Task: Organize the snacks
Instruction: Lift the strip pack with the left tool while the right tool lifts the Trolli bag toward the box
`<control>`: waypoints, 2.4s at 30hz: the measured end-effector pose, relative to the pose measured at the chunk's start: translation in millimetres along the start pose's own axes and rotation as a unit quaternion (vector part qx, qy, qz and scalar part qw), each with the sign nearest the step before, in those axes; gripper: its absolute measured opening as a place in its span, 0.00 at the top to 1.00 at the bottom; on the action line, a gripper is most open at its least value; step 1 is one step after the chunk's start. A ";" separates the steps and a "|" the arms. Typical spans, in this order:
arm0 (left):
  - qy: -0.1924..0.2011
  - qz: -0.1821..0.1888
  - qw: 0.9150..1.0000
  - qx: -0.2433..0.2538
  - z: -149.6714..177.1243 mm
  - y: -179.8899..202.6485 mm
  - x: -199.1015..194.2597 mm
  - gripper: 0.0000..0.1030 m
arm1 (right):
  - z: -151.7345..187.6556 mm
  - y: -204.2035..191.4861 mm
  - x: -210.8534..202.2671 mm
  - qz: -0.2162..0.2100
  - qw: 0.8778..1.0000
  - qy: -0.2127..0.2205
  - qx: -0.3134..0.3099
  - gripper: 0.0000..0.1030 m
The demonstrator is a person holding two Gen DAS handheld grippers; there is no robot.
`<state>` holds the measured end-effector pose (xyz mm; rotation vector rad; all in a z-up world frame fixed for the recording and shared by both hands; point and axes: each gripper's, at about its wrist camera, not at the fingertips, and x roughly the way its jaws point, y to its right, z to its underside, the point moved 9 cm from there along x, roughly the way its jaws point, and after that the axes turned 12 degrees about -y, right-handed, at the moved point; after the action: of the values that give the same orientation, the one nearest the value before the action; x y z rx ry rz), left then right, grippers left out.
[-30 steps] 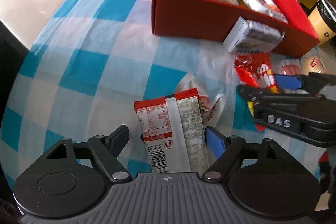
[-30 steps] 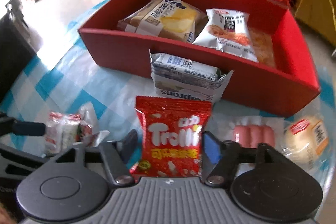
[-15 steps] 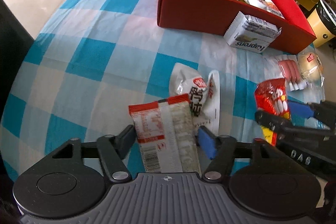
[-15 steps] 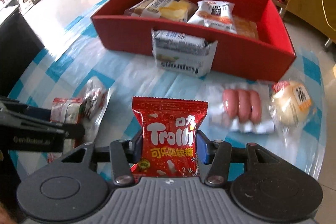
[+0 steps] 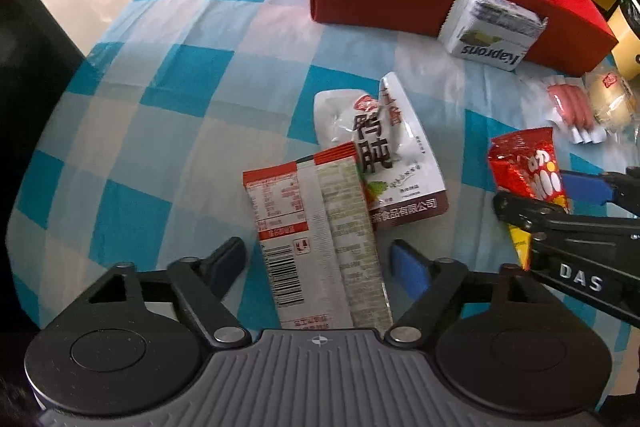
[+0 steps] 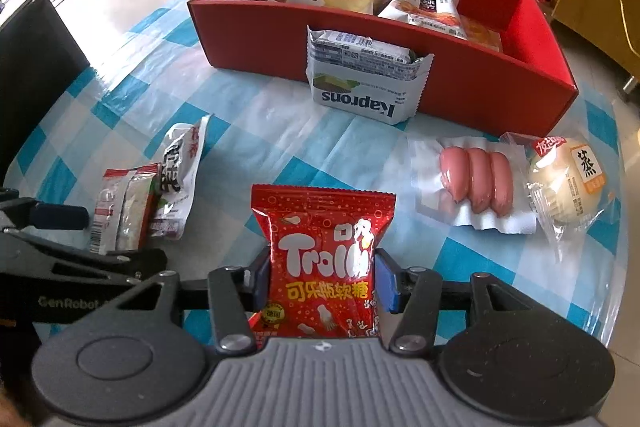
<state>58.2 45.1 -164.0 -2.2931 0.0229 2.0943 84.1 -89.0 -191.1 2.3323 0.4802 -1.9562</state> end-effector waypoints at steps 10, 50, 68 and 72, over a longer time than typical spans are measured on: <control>0.018 -0.017 0.999 0.029 5.9 13.8 -7.4 0.39 | 1.4 -6.4 2.3 0.004 1.000 0.002 -0.030 0.42; 0.049 0.005 0.998 0.050 9.2 22.8 -37.1 0.42 | 25.7 -4.6 -52.5 -0.006 0.997 0.070 0.038 0.54; 0.107 0.012 0.993 0.055 -21.3 41.3 -87.0 0.43 | 1.5 11.2 -94.2 -0.011 0.990 0.133 0.056 0.54; 0.104 0.013 0.993 0.048 -37.1 41.9 -83.8 0.44 | -8.0 20.5 -97.5 -0.008 0.988 0.139 0.064 0.54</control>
<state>86.0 0.8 -77.9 -2.4537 0.1577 1.8109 83.1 -125.8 -98.2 2.7066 0.3993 -1.7203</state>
